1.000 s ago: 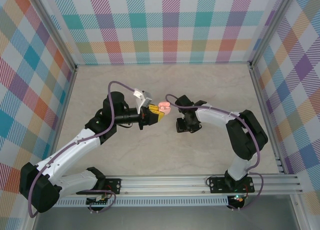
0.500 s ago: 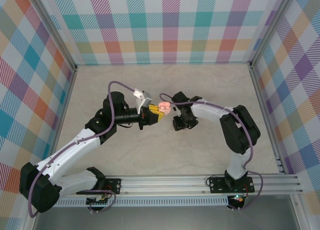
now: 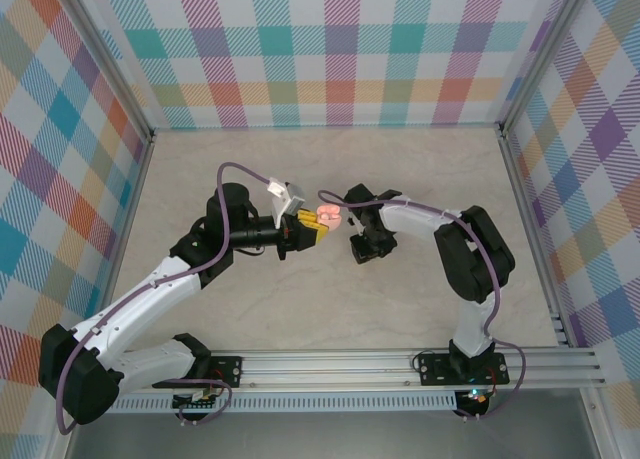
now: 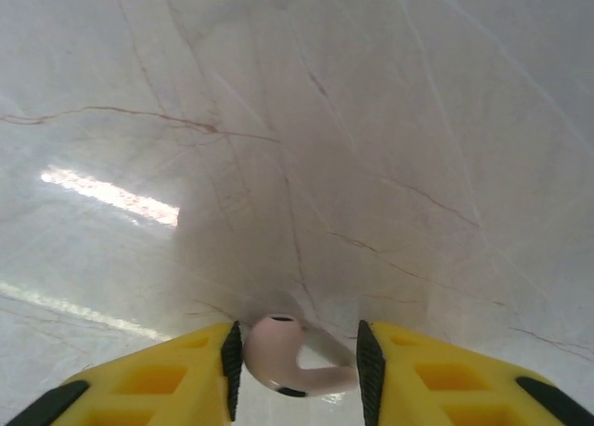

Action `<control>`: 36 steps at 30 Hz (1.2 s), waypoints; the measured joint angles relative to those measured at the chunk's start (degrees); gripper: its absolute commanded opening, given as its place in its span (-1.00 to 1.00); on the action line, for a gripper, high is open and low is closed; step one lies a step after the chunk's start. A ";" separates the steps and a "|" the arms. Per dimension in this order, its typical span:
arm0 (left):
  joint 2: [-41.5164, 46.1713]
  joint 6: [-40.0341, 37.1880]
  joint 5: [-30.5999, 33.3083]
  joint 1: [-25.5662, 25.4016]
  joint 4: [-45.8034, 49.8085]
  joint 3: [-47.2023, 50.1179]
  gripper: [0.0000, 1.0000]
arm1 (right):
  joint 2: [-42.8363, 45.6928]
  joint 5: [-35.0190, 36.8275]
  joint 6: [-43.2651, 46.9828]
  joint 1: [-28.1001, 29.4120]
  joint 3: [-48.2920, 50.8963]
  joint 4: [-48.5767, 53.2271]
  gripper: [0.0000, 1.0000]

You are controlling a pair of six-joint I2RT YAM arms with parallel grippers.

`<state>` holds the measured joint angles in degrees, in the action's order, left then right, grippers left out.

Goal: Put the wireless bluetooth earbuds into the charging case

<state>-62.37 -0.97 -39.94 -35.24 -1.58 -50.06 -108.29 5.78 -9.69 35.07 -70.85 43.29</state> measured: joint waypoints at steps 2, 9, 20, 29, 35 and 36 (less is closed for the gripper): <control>0.00 0.00 0.00 0.00 0.00 0.00 -0.91 | -0.28 0.46 -0.61 -0.20 0.00 0.11 -0.39; -0.02 0.00 -0.04 0.00 0.02 0.00 -0.92 | -0.92 0.92 -5.73 -0.68 -0.85 0.28 -0.54; -0.02 0.00 -0.04 0.00 0.02 0.00 -0.91 | -0.96 0.90 -11.13 -2.51 -0.90 0.15 -0.20; -0.02 0.00 -0.07 0.00 -0.02 0.00 -0.91 | -1.07 -0.42 -7.17 -2.51 -1.92 1.92 -0.29; -0.02 0.00 -0.46 0.00 -0.02 0.00 -0.92 | -2.80 0.00 -6.95 -2.51 -3.45 2.27 -0.30; -0.02 0.00 -0.48 0.00 0.00 0.00 -0.91 | -2.84 0.20 -6.95 -2.51 -3.52 2.16 -0.30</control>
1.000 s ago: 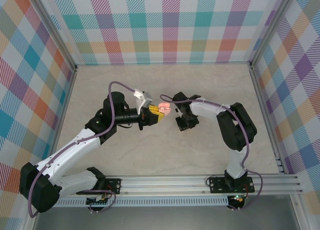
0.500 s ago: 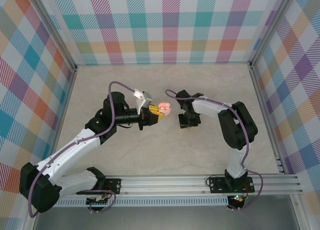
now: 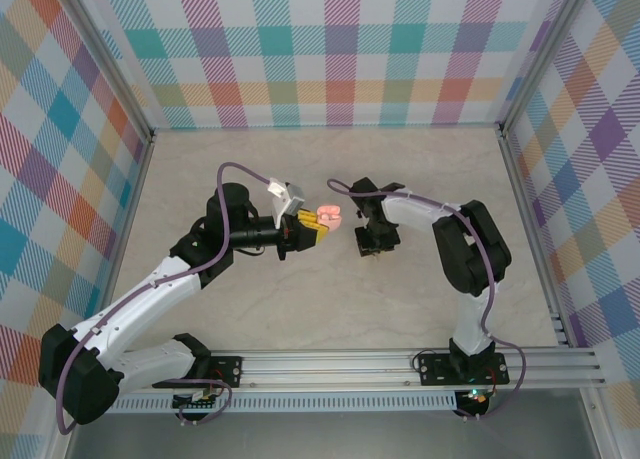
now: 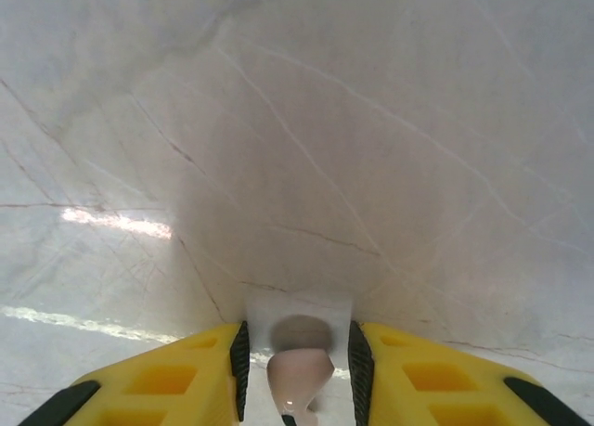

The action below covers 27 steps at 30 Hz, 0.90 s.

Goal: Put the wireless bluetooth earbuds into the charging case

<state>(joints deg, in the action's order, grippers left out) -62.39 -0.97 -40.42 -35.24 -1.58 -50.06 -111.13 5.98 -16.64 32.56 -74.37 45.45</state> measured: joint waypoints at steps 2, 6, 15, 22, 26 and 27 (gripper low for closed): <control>0.00 0.00 -0.04 0.00 0.00 0.00 -0.91 | -0.26 0.07 -0.02 0.00 -0.24 0.13 -0.32; 0.00 0.00 -0.20 0.00 0.00 0.00 -0.91 | -0.33 0.22 -0.07 0.04 -0.33 0.15 -0.45; 0.00 0.00 -0.20 0.00 0.00 0.00 -0.91 | -0.13 0.44 -1.22 0.13 -0.31 -0.04 -0.54; -0.02 0.00 -0.20 0.00 -0.02 0.00 -0.91 | -0.02 0.87 -2.01 -0.39 -0.11 0.15 -0.34; -0.02 0.00 -0.22 0.00 -0.02 0.00 -0.92 | -0.02 0.61 -1.73 -0.50 -0.09 0.33 -0.31; -0.02 0.00 -0.20 0.00 -0.02 0.00 -0.92 | -0.02 0.48 -1.68 -0.50 -0.09 0.35 -0.31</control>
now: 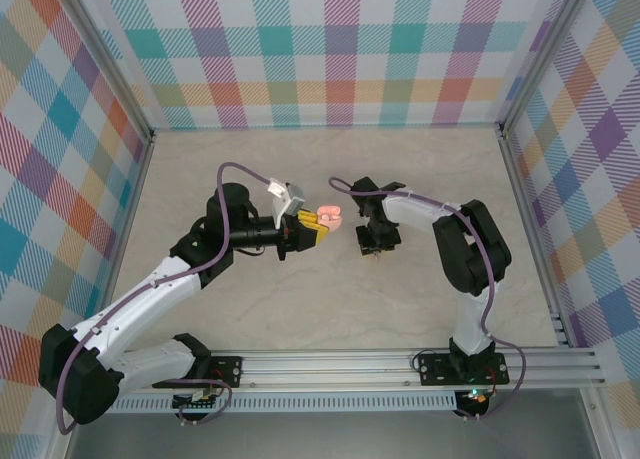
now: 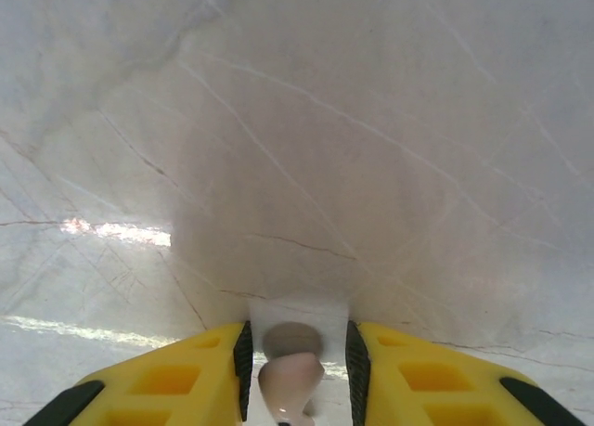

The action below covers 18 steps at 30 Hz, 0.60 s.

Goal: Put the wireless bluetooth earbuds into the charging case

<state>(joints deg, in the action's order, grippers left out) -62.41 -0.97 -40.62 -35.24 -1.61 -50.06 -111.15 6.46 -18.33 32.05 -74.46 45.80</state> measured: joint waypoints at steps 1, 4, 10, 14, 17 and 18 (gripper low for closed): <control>0.00 0.00 -0.02 0.00 0.00 0.00 -0.92 | 0.00 -0.09 0.09 0.00 0.00 0.02 -0.31; -0.02 0.00 -0.02 0.00 0.00 0.00 -0.92 | 0.00 -0.52 0.61 -0.11 0.00 0.33 -0.33; -0.44 0.02 -0.09 0.00 0.00 0.00 -0.92 | 0.00 -1.14 1.27 -0.09 0.00 1.42 -0.42; -0.59 0.02 -0.26 0.00 -0.02 0.00 -0.92 | 0.00 -1.11 1.22 0.07 0.04 1.66 -0.48; -0.66 0.02 -0.35 0.00 0.00 0.00 -0.91 | 0.00 -1.09 1.14 0.17 0.09 1.60 -0.53; -0.66 0.02 -0.37 0.00 -0.02 0.00 -0.91 | 0.00 -1.07 1.01 0.17 0.09 1.57 -0.54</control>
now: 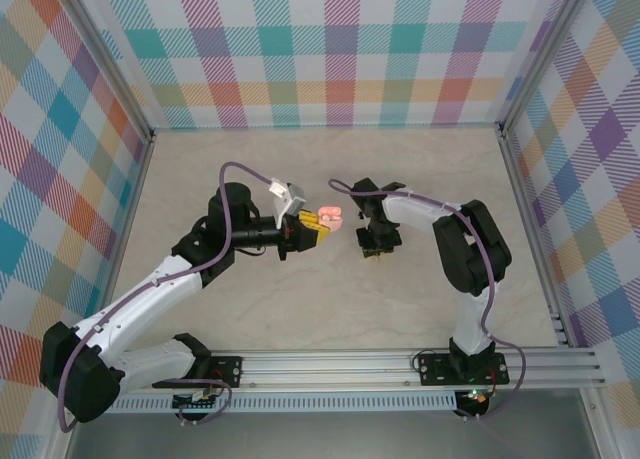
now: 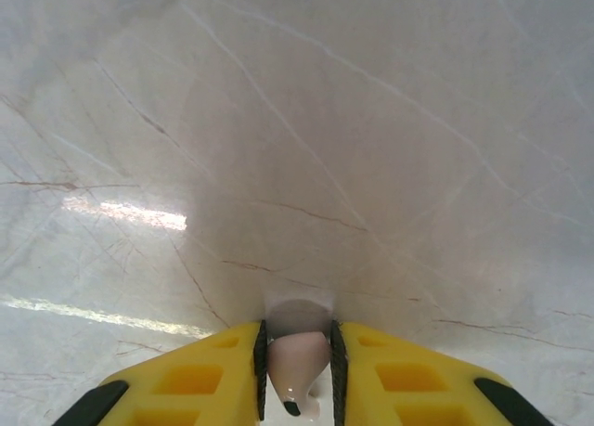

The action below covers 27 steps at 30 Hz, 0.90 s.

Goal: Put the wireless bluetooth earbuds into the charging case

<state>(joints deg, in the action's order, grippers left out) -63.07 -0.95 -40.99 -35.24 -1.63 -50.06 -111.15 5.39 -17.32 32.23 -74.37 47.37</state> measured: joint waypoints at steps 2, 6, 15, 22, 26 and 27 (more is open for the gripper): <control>-0.07 0.00 -0.04 0.00 0.00 0.00 -0.91 | 0.20 0.07 -0.26 0.00 0.09 -0.13 -0.56; -0.24 0.00 -0.02 0.00 0.00 0.00 -0.92 | 1.70 0.20 -0.96 -0.02 1.88 -1.62 -0.57; -0.24 0.00 -0.04 0.00 0.00 0.00 -0.92 | 16.22 -2.93 -3.52 -4.59 11.41 -9.60 -0.58; -0.26 0.00 -0.02 0.00 -0.02 0.00 -0.91 | 29.68 -9.29 -6.32 -8.87 17.59 -17.05 -0.58; -0.35 0.00 -0.07 0.00 -0.09 0.00 -0.92 | 36.30 -14.51 -7.37 -9.38 18.34 -19.98 -0.58; -0.35 -0.02 -0.07 0.00 -0.17 0.00 -0.91 | 37.68 -15.93 -7.56 -9.38 18.34 -20.85 -0.58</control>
<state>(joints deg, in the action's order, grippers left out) -63.42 -0.97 -41.06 -35.24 -1.80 -50.06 -73.47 -10.55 -24.88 22.85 -56.03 26.52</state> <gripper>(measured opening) 0.191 0.214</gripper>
